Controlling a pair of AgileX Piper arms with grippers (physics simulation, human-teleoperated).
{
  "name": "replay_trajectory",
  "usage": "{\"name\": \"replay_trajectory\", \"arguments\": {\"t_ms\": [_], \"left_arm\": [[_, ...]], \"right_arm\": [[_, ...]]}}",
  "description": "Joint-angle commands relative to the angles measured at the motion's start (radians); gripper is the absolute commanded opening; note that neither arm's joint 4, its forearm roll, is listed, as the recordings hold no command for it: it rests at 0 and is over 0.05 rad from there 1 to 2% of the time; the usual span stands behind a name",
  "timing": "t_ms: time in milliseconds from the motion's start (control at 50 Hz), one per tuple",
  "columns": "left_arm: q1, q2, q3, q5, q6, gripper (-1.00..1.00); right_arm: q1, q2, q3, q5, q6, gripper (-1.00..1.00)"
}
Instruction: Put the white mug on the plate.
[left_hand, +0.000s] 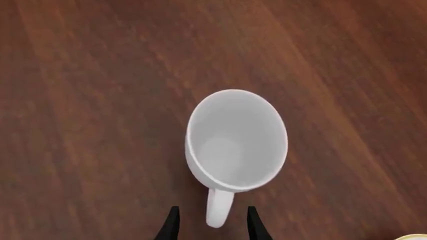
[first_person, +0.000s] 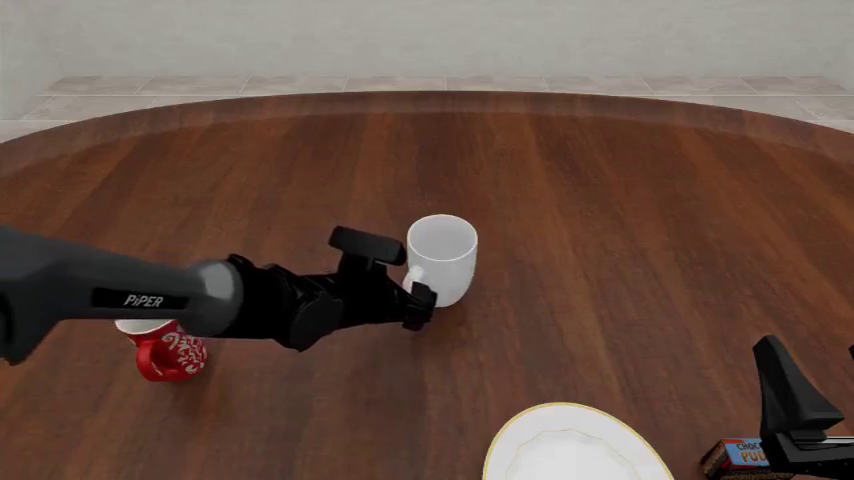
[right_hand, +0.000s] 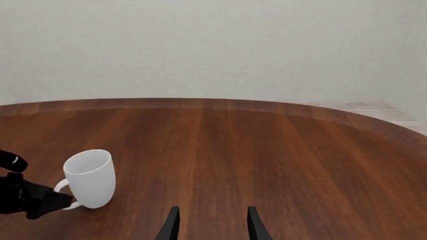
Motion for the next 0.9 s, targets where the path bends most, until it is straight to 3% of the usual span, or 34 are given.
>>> {"name": "replay_trajectory", "arguments": {"t_ms": [20,400,420,720,900], "left_arm": [[0.002,0.019,-0.008,0.000,-0.013,1.00],[0.005,0.043,-0.017,-0.005,-0.014,1.00],[0.004,0.044,-0.017,-0.005,-0.014,-1.00],[0.001,0.006,0.001,0.013,0.004,-1.00],[-0.001,-0.088,0.034,0.058,0.023,-1.00]], "right_arm": [[-0.001,0.001,0.001,-0.002,-0.002,1.00],[-0.001,0.001,0.001,-0.002,-0.002,1.00],[-0.001,0.001,0.001,-0.002,-0.002,1.00],[-0.001,0.001,0.001,-0.002,-0.001,1.00],[-0.001,0.001,0.001,-0.002,-0.002,1.00]]}}
